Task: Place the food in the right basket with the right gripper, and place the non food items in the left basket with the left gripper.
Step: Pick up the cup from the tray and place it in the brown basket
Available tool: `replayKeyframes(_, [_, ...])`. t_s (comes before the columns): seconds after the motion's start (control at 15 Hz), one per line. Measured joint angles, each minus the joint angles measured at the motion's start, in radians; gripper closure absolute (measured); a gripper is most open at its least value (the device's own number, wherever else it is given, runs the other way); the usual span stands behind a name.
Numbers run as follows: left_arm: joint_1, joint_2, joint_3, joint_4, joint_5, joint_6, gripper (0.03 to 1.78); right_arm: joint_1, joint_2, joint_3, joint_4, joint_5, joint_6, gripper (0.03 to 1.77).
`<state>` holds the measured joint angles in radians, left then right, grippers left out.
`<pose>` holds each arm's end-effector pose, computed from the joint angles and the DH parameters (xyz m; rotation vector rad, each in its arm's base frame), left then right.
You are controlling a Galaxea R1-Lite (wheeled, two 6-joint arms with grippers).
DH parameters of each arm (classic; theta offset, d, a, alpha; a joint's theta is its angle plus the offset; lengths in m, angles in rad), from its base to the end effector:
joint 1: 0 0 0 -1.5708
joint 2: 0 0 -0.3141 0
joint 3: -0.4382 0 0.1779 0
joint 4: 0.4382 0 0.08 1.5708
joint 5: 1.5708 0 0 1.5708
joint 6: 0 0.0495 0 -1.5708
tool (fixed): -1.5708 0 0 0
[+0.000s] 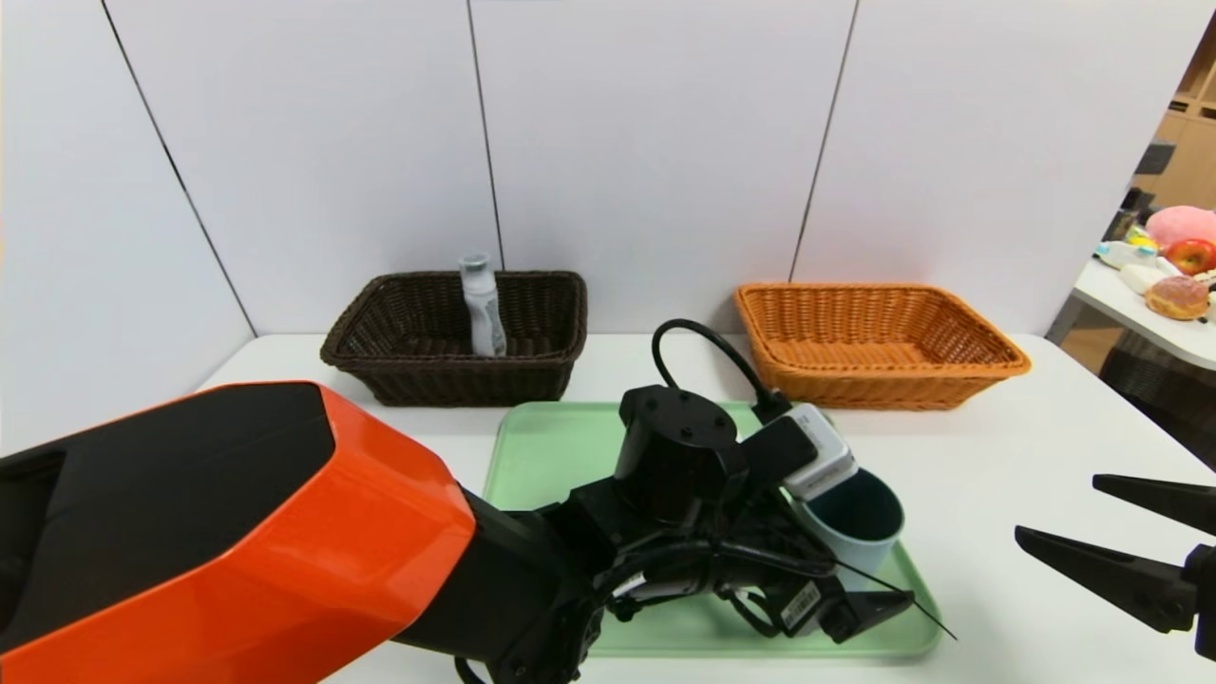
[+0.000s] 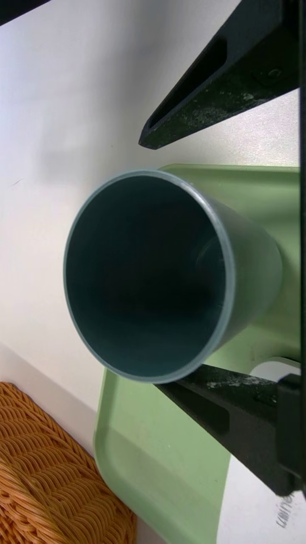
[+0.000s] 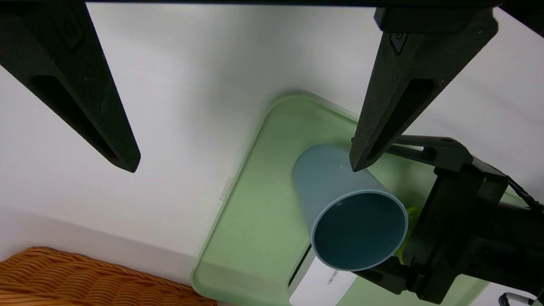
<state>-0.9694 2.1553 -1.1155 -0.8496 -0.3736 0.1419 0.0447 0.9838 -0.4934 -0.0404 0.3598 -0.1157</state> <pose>0.2362 -0.3761 0.1374 0.1798 0.1010 -1.3512 0.1165 0.0227 0.1973 -0.0411 0.4236 0.4228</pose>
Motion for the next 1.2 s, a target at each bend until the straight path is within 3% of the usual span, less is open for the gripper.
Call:
replayKeyframes(0.67, [-0.005, 0.066, -0.073, 0.001, 0.008, -0.009, 0.12, -0.002, 0.002, -0.003, 0.000, 0.000, 0.000, 0.10])
replayKeyframes(0.87, [-0.005, 0.071, -0.073, 0.000, 0.009, -0.009, 0.60, -0.002, 0.004, -0.004, 0.000, 0.001, 0.000, 0.10])
replayKeyframes(1.2, [-0.005, 0.068, -0.074, 0.002, 0.009, -0.009, 0.64, -0.002, 0.004, -0.007, 0.000, 0.001, 0.001, 0.10])
